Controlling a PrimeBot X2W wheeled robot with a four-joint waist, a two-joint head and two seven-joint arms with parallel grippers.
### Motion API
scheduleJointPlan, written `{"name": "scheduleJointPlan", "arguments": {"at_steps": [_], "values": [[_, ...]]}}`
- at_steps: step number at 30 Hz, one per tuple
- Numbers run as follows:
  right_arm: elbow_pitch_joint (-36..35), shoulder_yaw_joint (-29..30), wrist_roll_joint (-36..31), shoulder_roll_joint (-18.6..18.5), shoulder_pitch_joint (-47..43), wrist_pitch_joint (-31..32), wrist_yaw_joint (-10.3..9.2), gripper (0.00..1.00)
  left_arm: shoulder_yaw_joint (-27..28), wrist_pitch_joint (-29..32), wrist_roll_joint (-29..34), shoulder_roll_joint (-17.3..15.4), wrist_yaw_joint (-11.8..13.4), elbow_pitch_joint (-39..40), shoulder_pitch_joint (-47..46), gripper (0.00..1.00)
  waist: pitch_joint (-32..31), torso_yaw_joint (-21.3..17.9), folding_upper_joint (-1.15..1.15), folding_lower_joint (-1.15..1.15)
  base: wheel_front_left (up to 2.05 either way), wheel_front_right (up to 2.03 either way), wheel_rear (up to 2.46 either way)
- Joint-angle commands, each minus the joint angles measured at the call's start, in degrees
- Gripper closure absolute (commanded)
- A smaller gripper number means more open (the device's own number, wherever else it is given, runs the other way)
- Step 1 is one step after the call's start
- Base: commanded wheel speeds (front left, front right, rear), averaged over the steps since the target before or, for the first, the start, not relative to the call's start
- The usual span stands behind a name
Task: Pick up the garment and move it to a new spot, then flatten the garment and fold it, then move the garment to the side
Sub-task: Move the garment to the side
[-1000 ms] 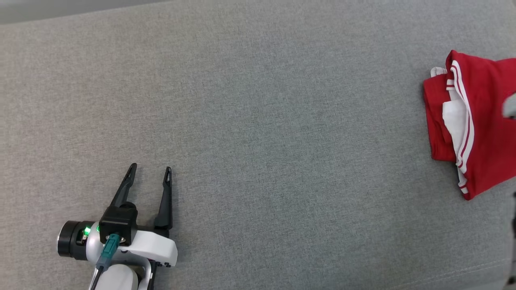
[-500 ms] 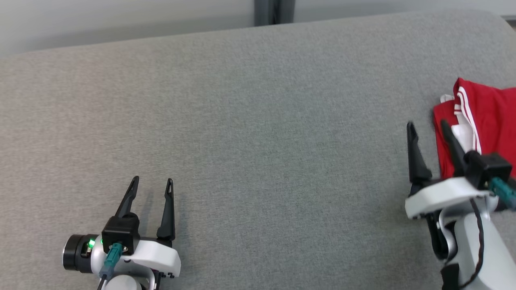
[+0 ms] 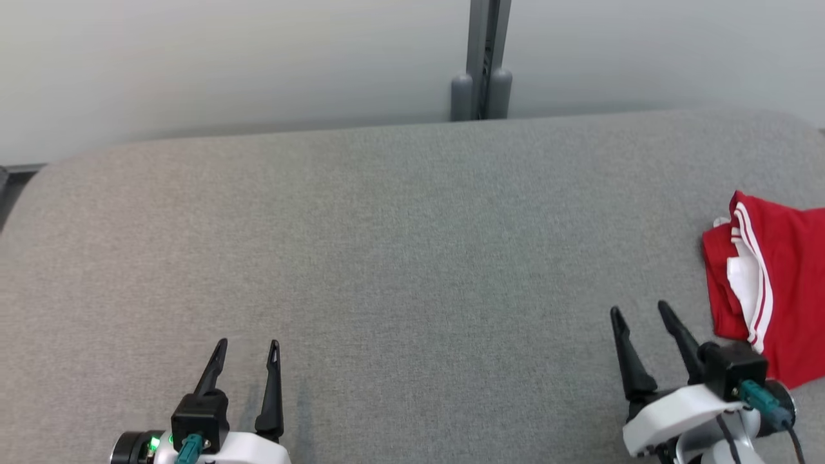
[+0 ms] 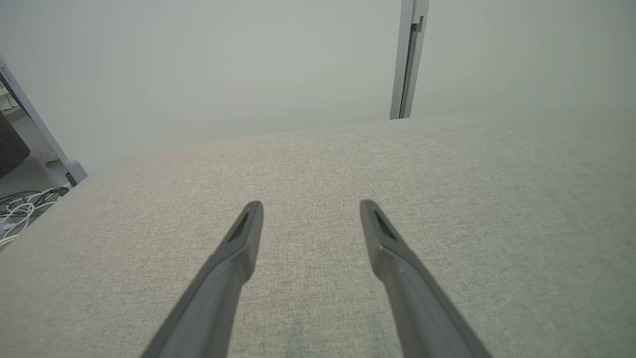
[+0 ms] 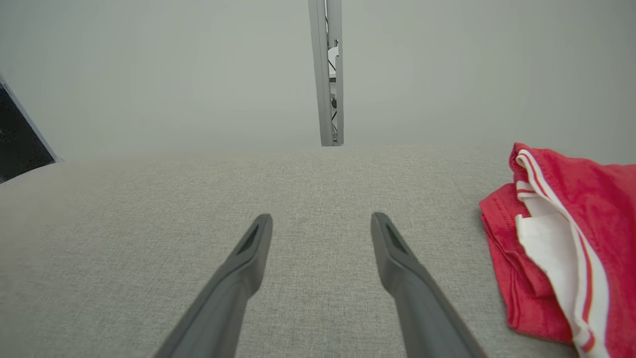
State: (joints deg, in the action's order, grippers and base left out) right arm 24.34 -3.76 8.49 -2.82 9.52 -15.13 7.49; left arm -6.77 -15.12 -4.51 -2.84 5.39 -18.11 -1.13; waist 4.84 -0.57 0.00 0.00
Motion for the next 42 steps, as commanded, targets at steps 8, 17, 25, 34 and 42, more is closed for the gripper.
{"name": "scheduleJointPlan", "arguments": {"at_steps": [8,17,25,34,42], "values": [[-0.9,-0.9,-0.1,-0.3,-4.0,0.1,0.0,0.0,1.2,0.0,-1.2,-0.2,1.1,0.1,2.9,0.0,-4.7,1.5,0.0,0.0,0.0,0.0,0.0],[0.3,-1.4,0.8,-0.3,-4.8,0.0,0.0,0.0,2.2,0.0,-0.9,-0.2,0.6,0.1,3.4,0.0,-5.4,1.6,0.0,0.0,0.0,0.0,0.0],[0.2,-1.9,0.6,-0.3,-4.6,0.1,0.0,0.0,3.0,0.0,-1.5,-0.2,0.5,0.6,3.8,0.0,-5.5,1.2,0.0,0.0,0.0,0.0,0.0],[-0.1,-1.9,-0.3,-0.3,-4.3,0.1,0.0,0.0,3.3,0.0,-1.6,-0.2,0.3,0.4,3.8,0.0,-5.2,1.0,0.0,0.0,0.0,0.0,0.0],[-0.1,-2.2,1.3,-0.3,-4.1,0.0,0.0,0.0,3.4,0.0,-2.0,-0.2,-0.3,0.0,3.8,0.0,-4.9,1.0,0.0,0.0,0.0,0.0,0.0]]}}
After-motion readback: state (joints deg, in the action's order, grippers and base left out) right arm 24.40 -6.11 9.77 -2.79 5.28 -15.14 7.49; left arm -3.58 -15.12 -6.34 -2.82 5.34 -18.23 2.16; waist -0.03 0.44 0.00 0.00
